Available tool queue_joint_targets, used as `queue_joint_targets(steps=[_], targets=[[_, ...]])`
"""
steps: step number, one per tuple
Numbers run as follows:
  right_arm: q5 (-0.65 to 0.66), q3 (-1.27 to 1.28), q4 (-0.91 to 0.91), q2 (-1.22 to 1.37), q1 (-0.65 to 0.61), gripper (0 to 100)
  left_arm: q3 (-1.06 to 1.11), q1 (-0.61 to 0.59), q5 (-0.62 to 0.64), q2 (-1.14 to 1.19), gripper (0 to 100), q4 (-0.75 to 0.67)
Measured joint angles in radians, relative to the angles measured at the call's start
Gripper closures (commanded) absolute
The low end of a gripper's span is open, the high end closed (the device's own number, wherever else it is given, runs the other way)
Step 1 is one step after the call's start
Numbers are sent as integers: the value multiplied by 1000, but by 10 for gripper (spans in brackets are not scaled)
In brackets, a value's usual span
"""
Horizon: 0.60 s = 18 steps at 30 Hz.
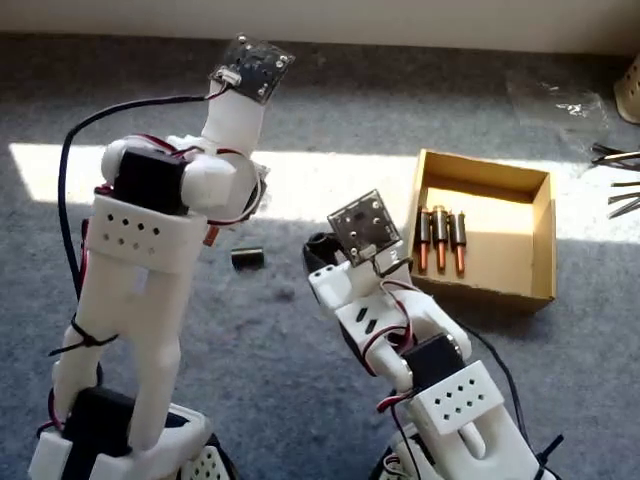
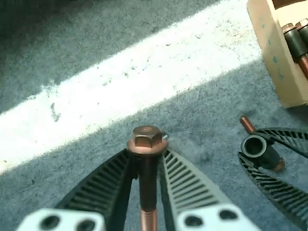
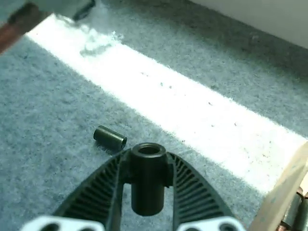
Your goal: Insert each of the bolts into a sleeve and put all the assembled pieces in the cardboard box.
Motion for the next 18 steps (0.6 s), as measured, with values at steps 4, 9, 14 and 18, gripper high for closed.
queue_joint_targets(steps=[4, 9, 14, 18], targets=[[-35, -34, 3, 0, 0, 990, 0, 0, -83, -61, 995, 0], [-41, -172, 138, -84, -49, 990, 46, 0, -98, -133, 995, 0], [-41, -249, 224, -222, -77, 990, 160, 0, -100, -213, 995, -64], [-41, -203, 224, -285, -75, 990, 285, 0, -100, -327, 995, -181]])
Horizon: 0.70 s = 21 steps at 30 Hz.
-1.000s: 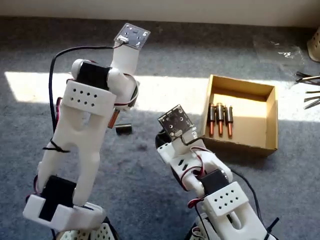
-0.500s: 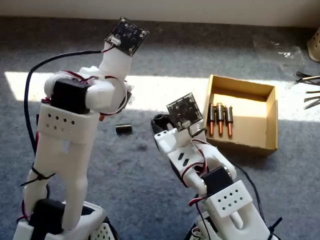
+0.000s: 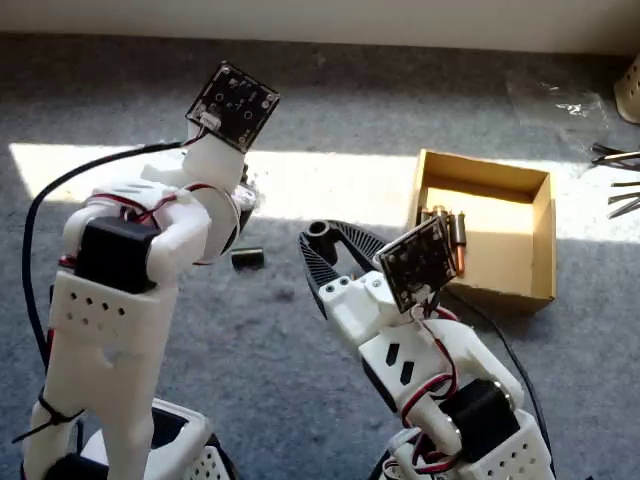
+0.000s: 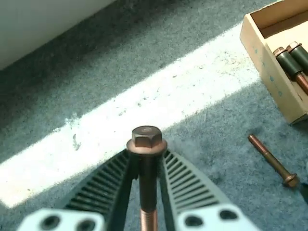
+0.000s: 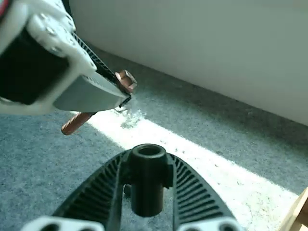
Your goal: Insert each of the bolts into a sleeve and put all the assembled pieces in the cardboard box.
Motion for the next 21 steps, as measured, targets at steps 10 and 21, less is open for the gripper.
queue_joint_targets(steps=[10, 21], targets=[[0, 267, -172, -124, -5, 990, 396, 0, 0, -313, 995, -324], [0, 531, -365, -247, -5, 990, 503, 0, 175, -391, 995, -499]])
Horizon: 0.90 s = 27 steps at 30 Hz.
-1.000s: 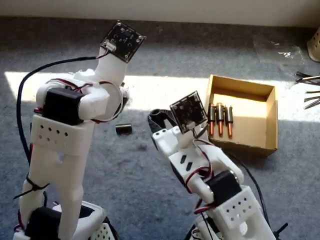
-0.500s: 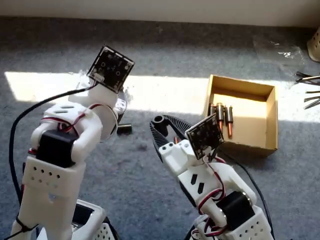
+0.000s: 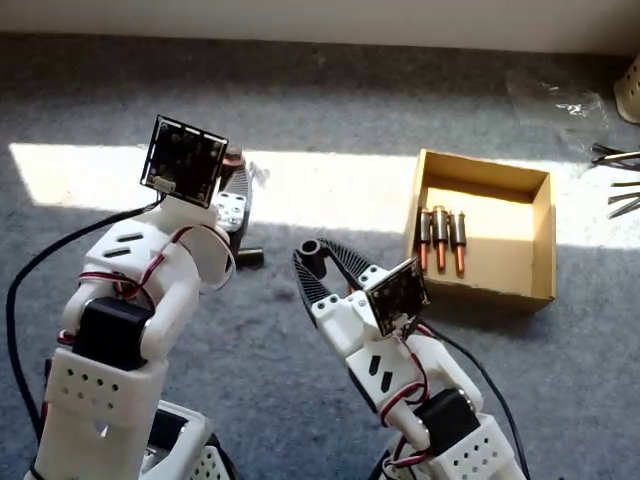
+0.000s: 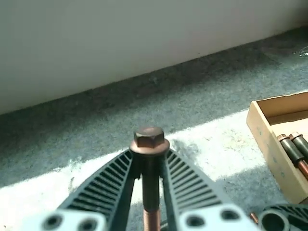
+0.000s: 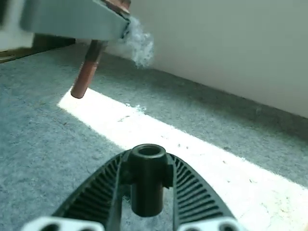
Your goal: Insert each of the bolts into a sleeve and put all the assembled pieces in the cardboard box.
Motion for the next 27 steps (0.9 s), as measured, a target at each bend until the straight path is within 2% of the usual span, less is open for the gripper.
queue_joint_targets(steps=[6, 13, 18, 22, 27], targets=[[0, 126, -58, -83, -8, 990, 0, 0, 21, -5, 995, -37], [3, 216, -71, -193, -8, 988, 0, 0, 198, -5, 995, -37], [114, 219, -71, -199, -61, 988, 0, 48, 255, -5, 995, -40], [135, 219, -71, -199, -98, 990, 29, 121, 264, -9, 995, -95], [135, 219, -71, -199, -104, 990, 124, 140, 264, -9, 995, -219]])
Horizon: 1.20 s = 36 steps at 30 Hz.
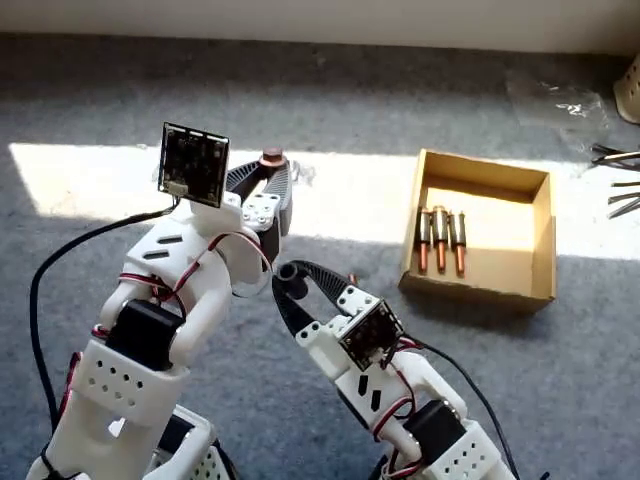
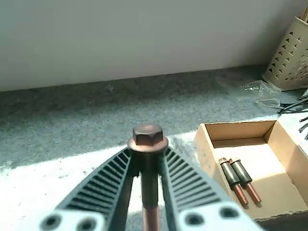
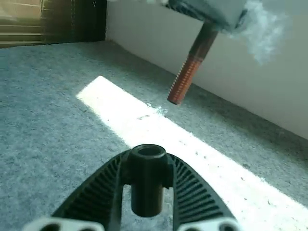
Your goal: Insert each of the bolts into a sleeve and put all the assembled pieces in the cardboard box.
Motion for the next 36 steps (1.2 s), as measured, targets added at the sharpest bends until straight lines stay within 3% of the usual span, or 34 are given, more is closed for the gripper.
queue_joint_targets(steps=[9, 15, 21, 36], targets=[[-153, 0, -2, 0, 2, 990, 86, 5, 0, -91, 995, -124], [-296, 0, -2, 0, 64, 990, 249, 94, -58, -264, 995, -221], [-256, 0, -92, 0, 71, 990, 379, 152, -68, -391, 995, -288], [-180, 0, -104, 0, 71, 990, 387, 149, -68, -423, 995, -292]])
